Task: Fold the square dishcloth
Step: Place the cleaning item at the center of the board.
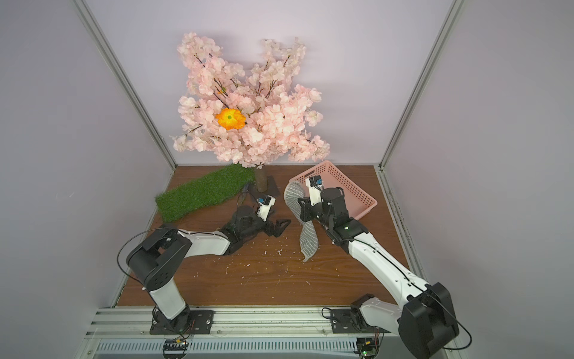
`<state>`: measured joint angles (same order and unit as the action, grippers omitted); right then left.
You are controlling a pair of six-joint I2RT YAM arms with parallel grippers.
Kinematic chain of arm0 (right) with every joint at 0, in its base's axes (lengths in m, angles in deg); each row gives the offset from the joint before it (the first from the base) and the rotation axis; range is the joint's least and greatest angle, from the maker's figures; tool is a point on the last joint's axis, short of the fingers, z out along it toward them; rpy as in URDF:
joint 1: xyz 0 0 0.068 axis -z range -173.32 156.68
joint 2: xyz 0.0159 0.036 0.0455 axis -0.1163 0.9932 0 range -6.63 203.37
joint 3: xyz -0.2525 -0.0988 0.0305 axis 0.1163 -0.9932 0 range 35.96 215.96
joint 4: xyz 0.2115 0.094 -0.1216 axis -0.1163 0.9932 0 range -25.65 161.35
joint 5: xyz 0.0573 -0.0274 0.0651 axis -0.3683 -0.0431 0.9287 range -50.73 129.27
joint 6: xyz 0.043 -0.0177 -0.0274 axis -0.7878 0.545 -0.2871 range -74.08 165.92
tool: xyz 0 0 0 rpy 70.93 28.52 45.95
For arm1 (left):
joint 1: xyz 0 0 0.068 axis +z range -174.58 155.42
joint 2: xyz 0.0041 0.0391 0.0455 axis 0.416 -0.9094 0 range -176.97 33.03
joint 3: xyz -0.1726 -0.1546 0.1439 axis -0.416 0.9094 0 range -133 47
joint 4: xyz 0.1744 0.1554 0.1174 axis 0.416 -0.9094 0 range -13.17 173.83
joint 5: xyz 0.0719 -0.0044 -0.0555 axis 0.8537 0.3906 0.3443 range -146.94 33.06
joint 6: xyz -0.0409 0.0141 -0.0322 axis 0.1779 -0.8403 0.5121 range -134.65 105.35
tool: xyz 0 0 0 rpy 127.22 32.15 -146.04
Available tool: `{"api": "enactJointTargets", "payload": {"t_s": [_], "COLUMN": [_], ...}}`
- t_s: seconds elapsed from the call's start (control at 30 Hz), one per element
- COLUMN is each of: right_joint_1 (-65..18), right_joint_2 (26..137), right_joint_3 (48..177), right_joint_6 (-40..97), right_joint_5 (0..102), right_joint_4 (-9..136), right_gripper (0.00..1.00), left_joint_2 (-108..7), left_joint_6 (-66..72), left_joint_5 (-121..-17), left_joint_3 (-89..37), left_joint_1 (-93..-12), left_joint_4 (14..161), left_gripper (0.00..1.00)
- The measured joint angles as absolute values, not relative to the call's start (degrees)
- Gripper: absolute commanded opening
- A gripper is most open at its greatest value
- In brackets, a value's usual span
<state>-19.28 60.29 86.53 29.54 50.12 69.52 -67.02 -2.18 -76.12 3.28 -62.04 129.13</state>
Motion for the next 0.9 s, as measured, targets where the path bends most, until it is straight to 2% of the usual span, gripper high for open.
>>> {"api": "enactJointTargets", "payload": {"t_s": [0.57, 0.7, 0.9], "right_joint_1": [-19.3, -19.3, -19.3], "right_joint_2": [56.92, 56.48, 56.35], "right_joint_3": [86.53, 86.53, 86.53], "right_joint_6": [30.48, 30.46, 30.28], "right_joint_5": [65.42, 66.53, 67.14], "right_joint_4": [67.09, 66.77, 66.04], "right_gripper": [0.06, 0.06, 0.06], "left_joint_2": [-59.15, -59.17, -59.24], "left_joint_6": [-4.96, -5.35, -5.9], "left_joint_5": [-83.55, -85.52, -88.19], "left_joint_3": [6.8, 6.62, 6.49], "left_joint_1": [-59.72, -59.06, -58.91], "left_joint_4": [130.4, 130.07, 130.14], "left_gripper": [1.0, 0.97, 0.88]}}
